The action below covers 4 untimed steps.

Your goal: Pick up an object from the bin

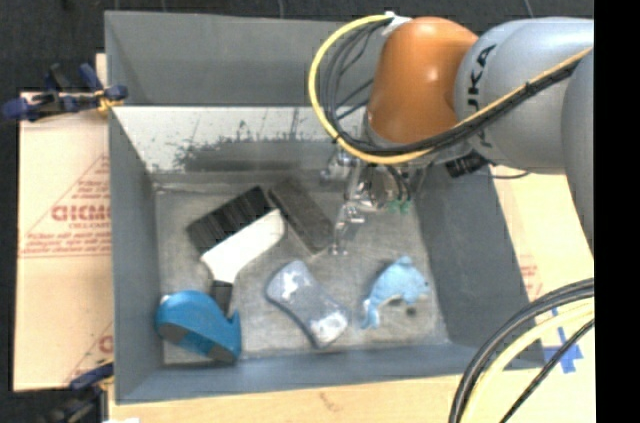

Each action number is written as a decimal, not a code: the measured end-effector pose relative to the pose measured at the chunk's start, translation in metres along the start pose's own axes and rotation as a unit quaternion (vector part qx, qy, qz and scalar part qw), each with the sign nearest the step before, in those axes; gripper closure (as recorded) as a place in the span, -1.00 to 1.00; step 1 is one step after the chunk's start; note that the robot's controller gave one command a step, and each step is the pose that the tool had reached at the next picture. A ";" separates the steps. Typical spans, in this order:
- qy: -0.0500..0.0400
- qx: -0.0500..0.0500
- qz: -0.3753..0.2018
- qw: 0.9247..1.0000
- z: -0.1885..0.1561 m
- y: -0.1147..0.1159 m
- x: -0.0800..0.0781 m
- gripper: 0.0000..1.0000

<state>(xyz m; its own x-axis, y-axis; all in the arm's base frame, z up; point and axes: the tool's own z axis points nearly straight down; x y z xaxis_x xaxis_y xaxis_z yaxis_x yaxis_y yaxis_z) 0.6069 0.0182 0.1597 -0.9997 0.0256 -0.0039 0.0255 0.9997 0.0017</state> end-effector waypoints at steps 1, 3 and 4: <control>0.000 0.000 0.006 1.000 0.022 0.005 -0.011 -1.00; -0.010 -0.001 0.104 0.995 0.083 0.007 -0.015 1.00; -0.010 -0.001 0.103 0.995 0.083 0.007 -0.015 1.00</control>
Offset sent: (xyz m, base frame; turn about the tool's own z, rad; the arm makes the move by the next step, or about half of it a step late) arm 0.0234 0.0062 -0.0897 0.1342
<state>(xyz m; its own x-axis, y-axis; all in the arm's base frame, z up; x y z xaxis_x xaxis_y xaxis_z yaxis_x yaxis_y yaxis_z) 0.6225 0.0250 0.0767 -0.9727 0.2308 -0.0240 0.2308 0.9730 0.0058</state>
